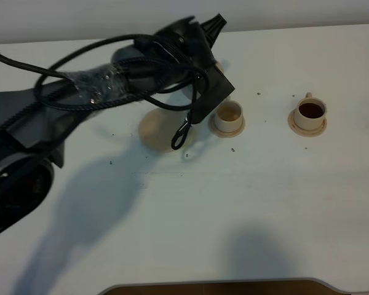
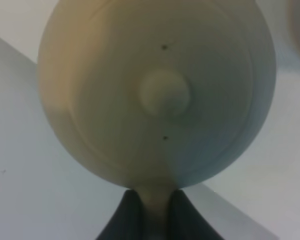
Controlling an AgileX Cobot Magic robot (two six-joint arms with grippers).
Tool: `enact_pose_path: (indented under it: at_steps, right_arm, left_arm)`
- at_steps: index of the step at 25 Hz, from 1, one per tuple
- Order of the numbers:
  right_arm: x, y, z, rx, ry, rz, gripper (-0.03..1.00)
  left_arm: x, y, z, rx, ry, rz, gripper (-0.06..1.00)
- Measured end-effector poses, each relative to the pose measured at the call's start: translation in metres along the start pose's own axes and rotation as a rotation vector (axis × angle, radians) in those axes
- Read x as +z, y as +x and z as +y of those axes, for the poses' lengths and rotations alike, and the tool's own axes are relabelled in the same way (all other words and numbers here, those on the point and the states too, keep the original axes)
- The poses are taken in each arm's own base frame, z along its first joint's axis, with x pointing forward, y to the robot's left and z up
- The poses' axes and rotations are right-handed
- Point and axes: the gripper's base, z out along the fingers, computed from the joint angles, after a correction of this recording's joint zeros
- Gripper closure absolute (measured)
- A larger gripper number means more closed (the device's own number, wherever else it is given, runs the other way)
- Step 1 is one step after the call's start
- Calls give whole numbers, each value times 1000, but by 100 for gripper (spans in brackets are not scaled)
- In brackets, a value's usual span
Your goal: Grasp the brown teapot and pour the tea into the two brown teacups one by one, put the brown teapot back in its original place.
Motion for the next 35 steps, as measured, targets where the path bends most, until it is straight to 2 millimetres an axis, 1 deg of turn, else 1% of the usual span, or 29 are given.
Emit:
enact_pose_path:
  at_steps: [3,6,13,21,35]
  right_arm:
    - [0,0,0,0,0,0,74]
    - [0,0,0,0,0,0,74]
    - [0,0,0,1,0,0,74]
    - [0,0,0,0,0,0,74]
    - [0,0,0,1,0,0,74]
  left_arm:
    - [3,-9,1,20,-4,22,84]
    - [1,-12,3,29,-19,28,84]
    - [1,-12,4,28,-26,32,84]
    - [0,-11,6,65,-46,64,84]
    - [-6,-17,12,129,-85,91,84]
